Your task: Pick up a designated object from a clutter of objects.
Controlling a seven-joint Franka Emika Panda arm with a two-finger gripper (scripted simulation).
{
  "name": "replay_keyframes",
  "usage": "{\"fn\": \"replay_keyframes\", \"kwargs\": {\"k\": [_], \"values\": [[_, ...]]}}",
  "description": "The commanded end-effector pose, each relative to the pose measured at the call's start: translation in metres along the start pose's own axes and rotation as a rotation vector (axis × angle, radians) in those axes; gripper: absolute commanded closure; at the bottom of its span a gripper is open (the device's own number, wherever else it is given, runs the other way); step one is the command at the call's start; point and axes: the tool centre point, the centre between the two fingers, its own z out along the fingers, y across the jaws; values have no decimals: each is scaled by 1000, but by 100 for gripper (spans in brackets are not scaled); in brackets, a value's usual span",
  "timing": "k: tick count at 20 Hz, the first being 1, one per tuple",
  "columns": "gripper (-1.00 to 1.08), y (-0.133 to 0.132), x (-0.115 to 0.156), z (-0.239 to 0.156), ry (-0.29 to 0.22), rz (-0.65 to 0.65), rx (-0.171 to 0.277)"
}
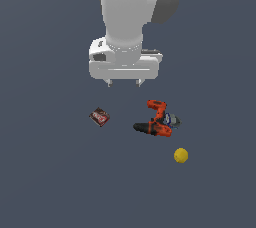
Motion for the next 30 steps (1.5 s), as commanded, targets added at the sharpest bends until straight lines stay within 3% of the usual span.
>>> {"fn": "replay_keyframes", "kwargs": {"k": [1, 16, 30], "values": [[-92, 0, 0, 0, 0, 0, 0], [-92, 7, 0, -13, 12, 31, -11], [-92, -25, 11, 11, 13, 190, 16]]}}
